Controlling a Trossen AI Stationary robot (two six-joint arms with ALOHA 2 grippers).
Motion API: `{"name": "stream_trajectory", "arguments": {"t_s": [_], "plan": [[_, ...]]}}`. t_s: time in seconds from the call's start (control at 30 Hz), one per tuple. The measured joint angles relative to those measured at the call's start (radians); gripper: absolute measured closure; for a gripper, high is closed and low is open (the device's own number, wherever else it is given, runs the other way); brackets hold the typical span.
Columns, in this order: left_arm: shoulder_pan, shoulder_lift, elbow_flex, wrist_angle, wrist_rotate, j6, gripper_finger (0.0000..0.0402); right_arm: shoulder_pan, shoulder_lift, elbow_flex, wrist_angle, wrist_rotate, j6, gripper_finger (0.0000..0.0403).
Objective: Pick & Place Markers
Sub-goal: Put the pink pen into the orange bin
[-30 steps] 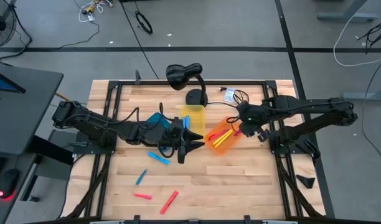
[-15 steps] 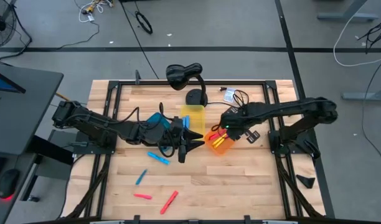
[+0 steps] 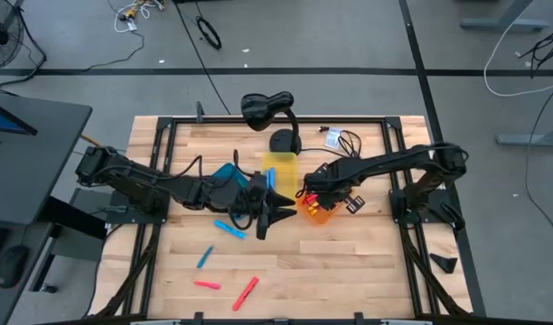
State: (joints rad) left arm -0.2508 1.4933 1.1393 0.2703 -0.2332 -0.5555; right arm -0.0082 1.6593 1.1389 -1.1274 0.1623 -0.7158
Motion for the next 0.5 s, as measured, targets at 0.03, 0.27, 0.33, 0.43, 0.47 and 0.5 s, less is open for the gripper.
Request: {"name": "stream_trajectory", "arguments": {"t_s": [0.03,0.27,0.33,0.43,0.47,0.5], "plan": [[0.000,0.000,0.000,0.000,0.010,-0.001,0.0244,0.000,0.010,0.000,0.007,0.001,0.000,0.0384],[0.000,0.000,0.000,-0.013,0.021,-0.001,0.0244,0.000,0.056,0.000,0.043,-0.043,0.012,0.0384],[0.000,0.000,0.000,-0.015,0.021,-0.001,0.0244,0.000,0.058,-0.001,0.062,-0.043,0.013,0.0384],[0.000,0.000,0.000,-0.017,0.022,-0.001,0.0244,0.000,0.061,-0.002,0.071,-0.047,0.016,0.0383],[0.000,0.000,0.001,-0.020,0.022,-0.001,0.0244,0.000,0.060,-0.002,0.073,-0.047,0.016,0.0379],[0.000,0.000,0.001,-0.023,0.022,-0.001,0.0244,0.000,0.060,-0.002,0.076,-0.047,0.016,0.0372]]}}
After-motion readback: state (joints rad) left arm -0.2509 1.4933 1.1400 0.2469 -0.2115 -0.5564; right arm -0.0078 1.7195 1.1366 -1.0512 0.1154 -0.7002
